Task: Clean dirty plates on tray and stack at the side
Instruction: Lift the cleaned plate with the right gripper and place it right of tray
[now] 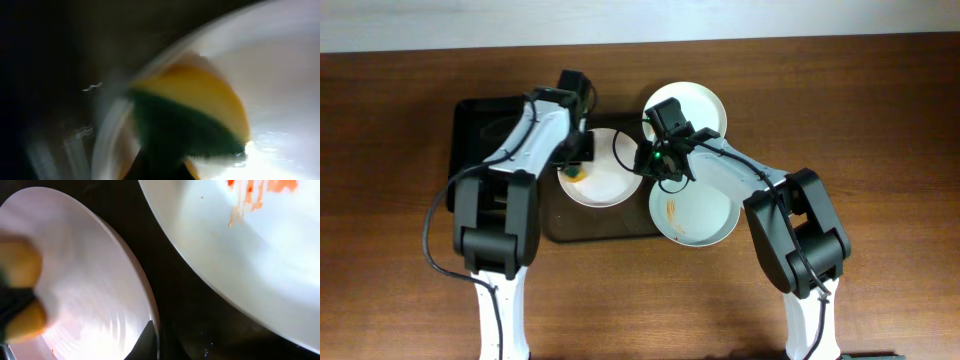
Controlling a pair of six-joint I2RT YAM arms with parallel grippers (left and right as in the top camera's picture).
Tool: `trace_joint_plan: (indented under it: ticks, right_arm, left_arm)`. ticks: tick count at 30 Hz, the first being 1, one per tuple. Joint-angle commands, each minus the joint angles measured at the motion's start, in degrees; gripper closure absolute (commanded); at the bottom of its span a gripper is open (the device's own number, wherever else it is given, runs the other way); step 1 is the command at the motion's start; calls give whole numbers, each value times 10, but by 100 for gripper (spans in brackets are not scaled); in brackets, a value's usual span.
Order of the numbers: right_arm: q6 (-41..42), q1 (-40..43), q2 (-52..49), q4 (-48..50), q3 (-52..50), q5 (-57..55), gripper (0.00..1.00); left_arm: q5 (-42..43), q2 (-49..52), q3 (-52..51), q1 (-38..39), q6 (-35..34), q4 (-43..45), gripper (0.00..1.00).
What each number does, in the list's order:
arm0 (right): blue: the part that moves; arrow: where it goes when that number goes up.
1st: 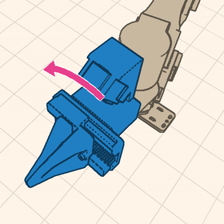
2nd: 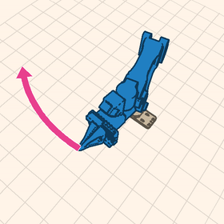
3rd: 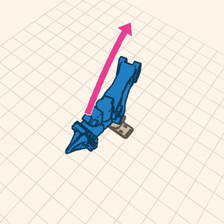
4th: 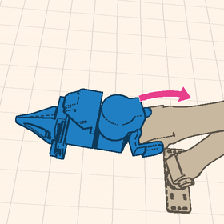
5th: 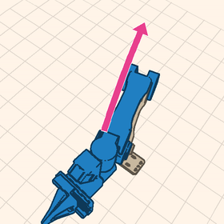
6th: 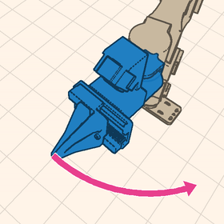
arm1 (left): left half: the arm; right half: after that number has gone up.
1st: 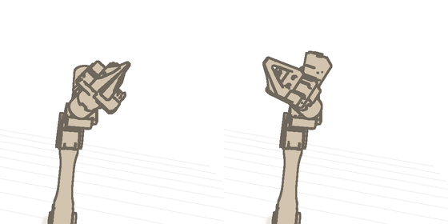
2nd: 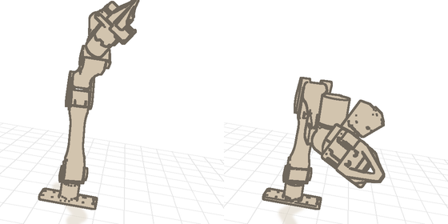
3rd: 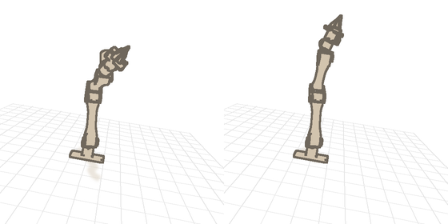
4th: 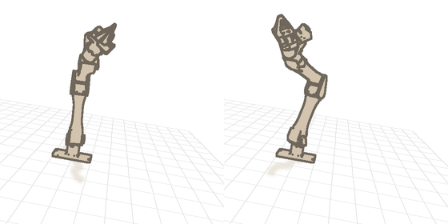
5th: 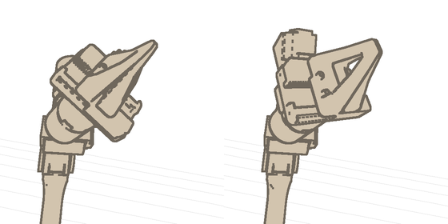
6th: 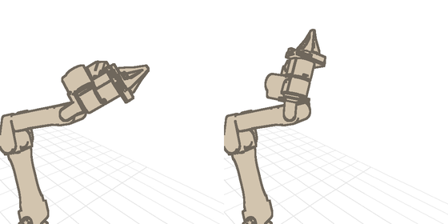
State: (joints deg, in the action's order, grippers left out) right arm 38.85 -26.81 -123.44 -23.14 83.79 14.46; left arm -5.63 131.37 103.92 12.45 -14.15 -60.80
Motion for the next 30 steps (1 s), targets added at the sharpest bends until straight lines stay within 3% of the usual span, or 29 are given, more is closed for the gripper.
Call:
trace_joint_plan:
  ticks: [1,11,17,25,30]
  right_arm:
    - [6,-1,-6,-15,5,-6,96]
    - [-71,-1,11,-66,27,15,96]
    - [-137,-9,45,-189,104,-70,96]
    - [-161,-86,129,-288,144,-339,96]
    - [-137,-165,162,-331,144,-563,96]
  left_arm:
    - [-70,39,50,-21,-43,-64,99]
    - [125,39,297,-30,70,-237,99]
    - [129,39,343,-53,70,-231,99]
    - [130,40,339,-69,70,-229,99]
    - [148,40,339,-69,70,-237,99]
